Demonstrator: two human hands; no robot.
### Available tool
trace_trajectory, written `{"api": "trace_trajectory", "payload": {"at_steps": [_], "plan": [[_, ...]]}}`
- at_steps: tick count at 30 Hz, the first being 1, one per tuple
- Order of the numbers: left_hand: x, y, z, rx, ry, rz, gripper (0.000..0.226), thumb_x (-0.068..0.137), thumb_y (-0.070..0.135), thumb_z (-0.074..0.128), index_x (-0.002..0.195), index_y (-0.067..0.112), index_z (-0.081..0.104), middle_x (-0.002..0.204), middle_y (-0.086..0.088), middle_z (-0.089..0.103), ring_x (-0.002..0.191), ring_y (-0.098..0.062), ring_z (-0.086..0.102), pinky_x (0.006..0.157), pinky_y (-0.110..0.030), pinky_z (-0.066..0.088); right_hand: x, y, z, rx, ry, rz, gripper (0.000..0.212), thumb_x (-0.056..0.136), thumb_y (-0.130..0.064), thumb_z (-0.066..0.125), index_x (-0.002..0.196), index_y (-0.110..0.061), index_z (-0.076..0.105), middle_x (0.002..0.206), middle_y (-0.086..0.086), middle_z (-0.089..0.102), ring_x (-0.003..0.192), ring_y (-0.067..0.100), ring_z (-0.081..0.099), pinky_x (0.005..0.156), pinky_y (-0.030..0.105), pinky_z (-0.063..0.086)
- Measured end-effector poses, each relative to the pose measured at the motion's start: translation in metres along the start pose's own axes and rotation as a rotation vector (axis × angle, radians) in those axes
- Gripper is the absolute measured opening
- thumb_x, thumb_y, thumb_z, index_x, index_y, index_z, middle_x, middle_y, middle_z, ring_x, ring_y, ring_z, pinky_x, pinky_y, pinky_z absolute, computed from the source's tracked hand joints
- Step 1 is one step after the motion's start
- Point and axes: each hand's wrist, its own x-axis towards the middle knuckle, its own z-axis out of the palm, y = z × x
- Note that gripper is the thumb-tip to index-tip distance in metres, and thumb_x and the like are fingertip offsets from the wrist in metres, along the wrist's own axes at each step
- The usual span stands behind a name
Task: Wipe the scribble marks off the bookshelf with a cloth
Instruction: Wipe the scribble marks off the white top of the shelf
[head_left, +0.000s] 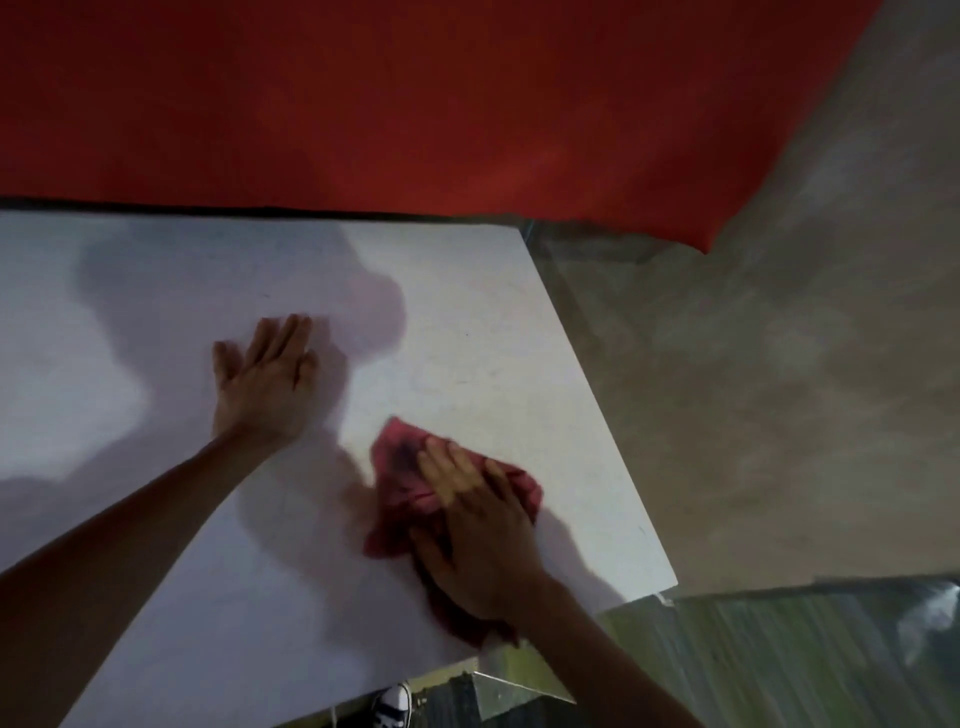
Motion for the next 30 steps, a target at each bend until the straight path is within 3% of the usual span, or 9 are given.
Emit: {"api": "trace_trajectory", "payload": {"at_steps": [4, 8, 12, 15, 17, 19, 21, 26, 30], "plan": [[-0.005, -0.007, 0.0, -0.111, 0.089, 0.06, 0.067, 0.084, 0.033, 0.022, 0.143, 0.009, 0.042, 0.148, -0.011, 0.042, 0.14, -0.022, 0.033, 0.112, -0.043, 0.014, -0.025, 0.07, -0.027, -0.049, 0.043, 0.464, 0.087, 0.077, -0.06, 0.009, 0.152, -0.017, 0.017, 0.157, -0.008, 0.011, 0.147, 0.013, 0.014, 0.116, 0.029, 0.0], [-0.028, -0.009, -0.008, -0.29, 0.102, 0.138, 0.056, 0.083, 0.014, 0.035, 0.134, -0.003, 0.05, 0.135, -0.024, 0.052, 0.125, -0.04, 0.05, 0.106, -0.047, 0.032, -0.02, 0.036, -0.019, -0.002, 0.124, 0.806, 0.1, 0.065, -0.059, -0.006, 0.153, -0.015, 0.005, 0.161, 0.0, 0.006, 0.148, 0.015, 0.002, 0.117, 0.036, -0.001], [-0.072, 0.005, -0.023, -0.449, 0.18, 0.185, 0.041, 0.087, -0.002, 0.046, 0.127, -0.008, 0.054, 0.13, -0.027, 0.054, 0.119, -0.042, 0.054, 0.102, -0.029, 0.034, -0.007, -0.08, 0.016, 0.03, 0.144, 0.498, 0.078, 0.08, -0.049, 0.031, 0.139, 0.0, 0.046, 0.142, 0.016, 0.048, 0.132, 0.029, 0.046, 0.111, 0.046, 0.029], [-0.106, 0.016, -0.034, -0.596, 0.213, 0.108, 0.038, 0.095, -0.004, 0.048, 0.133, -0.002, 0.05, 0.138, -0.017, 0.051, 0.125, -0.021, 0.047, 0.101, -0.013, 0.024, -0.002, -0.127, 0.013, 0.264, 0.015, 0.222, 0.07, 0.09, -0.05, 0.023, 0.138, -0.008, 0.05, 0.143, 0.01, 0.048, 0.133, 0.024, 0.044, 0.111, 0.035, 0.022], [-0.129, 0.024, -0.025, -0.544, 0.133, -0.004, 0.039, 0.101, 0.009, 0.042, 0.138, 0.002, 0.045, 0.144, -0.013, 0.045, 0.133, -0.02, 0.041, 0.107, -0.017, 0.021, 0.006, -0.115, -0.007, 0.591, 0.059, 0.234, 0.064, 0.087, -0.047, 0.027, 0.139, -0.017, 0.049, 0.144, 0.002, 0.047, 0.136, 0.017, 0.041, 0.112, 0.022, 0.022], [-0.154, 0.036, -0.015, -0.305, 0.04, -0.043, 0.054, 0.098, 0.033, 0.028, 0.139, 0.003, 0.046, 0.146, -0.015, 0.043, 0.138, -0.029, 0.036, 0.115, -0.037, 0.018, 0.01, -0.075, -0.021, 0.769, 0.232, 0.442, 0.06, 0.083, -0.037, 0.032, 0.134, -0.014, 0.055, 0.136, 0.006, 0.055, 0.127, 0.021, 0.05, 0.103, 0.021, 0.034], [-0.169, 0.043, -0.001, -0.008, -0.059, 0.07, 0.07, 0.087, 0.048, 0.027, 0.129, 0.002, 0.057, 0.138, -0.02, 0.051, 0.132, -0.04, 0.042, 0.111, -0.055, 0.017, 0.012, -0.037, -0.027, 0.639, 0.357, 0.597, 0.062, 0.083, -0.036, 0.03, 0.132, -0.007, 0.055, 0.134, 0.016, 0.056, 0.122, 0.031, 0.052, 0.1, 0.031, 0.039], [-0.162, -0.003, -0.012, 0.107, -0.139, 0.184, 0.062, 0.086, 0.054, 0.033, 0.121, 0.016, 0.067, 0.129, -0.008, 0.062, 0.123, -0.034, 0.054, 0.098, -0.058, 0.041, 0.006, -0.016, -0.003, 0.083, 0.001, 0.588, 0.057, 0.103, -0.037, 0.019, 0.152, -0.009, 0.016, 0.161, 0.007, 0.007, 0.148, 0.022, 0.004, 0.118, 0.039, 0.002], [-0.149, -0.119, -0.053, 0.101, -0.001, -0.18, 0.061, 0.093, 0.055, 0.03, 0.141, 0.021, 0.047, 0.152, -0.005, 0.036, 0.141, -0.03, 0.029, 0.11, -0.052, 0.024, 0.003, -0.018, -0.001, 0.025, -0.002, 0.586, 0.056, 0.103, -0.036, 0.018, 0.153, -0.012, 0.009, 0.161, 0.003, 0.001, 0.148, 0.019, -0.003, 0.118, 0.04, -0.001]]}}
